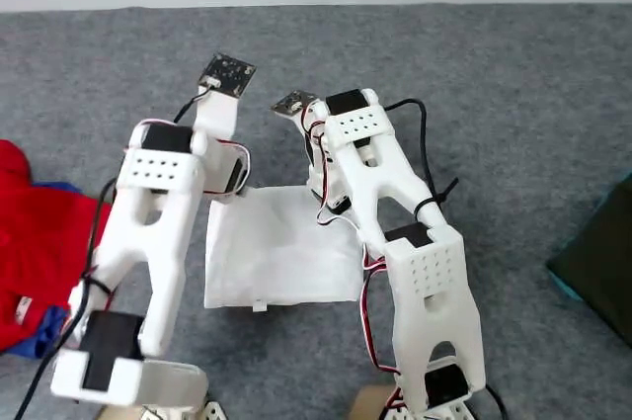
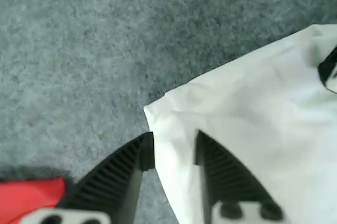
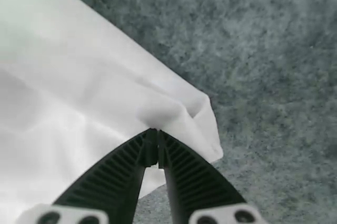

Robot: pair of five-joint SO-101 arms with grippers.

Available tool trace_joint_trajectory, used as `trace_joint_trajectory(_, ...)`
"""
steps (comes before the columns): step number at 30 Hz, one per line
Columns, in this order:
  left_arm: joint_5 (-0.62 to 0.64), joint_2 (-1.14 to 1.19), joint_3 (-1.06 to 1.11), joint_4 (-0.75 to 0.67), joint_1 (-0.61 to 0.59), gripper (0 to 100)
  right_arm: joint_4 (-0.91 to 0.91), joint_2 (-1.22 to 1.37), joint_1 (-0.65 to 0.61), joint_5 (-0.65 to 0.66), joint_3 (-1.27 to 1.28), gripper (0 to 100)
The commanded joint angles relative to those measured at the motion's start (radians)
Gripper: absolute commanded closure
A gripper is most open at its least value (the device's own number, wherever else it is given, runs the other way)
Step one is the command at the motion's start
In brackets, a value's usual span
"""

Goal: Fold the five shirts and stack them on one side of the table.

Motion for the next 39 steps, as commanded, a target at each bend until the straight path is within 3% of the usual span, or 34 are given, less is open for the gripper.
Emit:
trace_joint_trajectory(1,0.008,0.035,-0.074,0.037,-0.002,80,0.001,-0.021,0.004,0.009,-0.054,98.9)
trace_joint_trajectory(9,0.005,0.114,-0.104,0.052,-0.002,80,0.001,-0.021,0.007,0.009,-0.054,98.9)
trace_joint_trajectory(16,-0.005,0.135,-0.104,0.057,-0.002,99,0.001,-0.021,0.008,0.011,-0.054,98.9)
trace_joint_trajectory(33,-0.048,0.132,-0.101,0.157,-0.098,99,-0.004,-0.021,0.012,0.011,-0.054,98.9)
trace_joint_trajectory(39,0.002,0.126,-0.110,0.150,-0.100,86,-0.004,-0.021,0.012,0.011,-0.054,98.9)
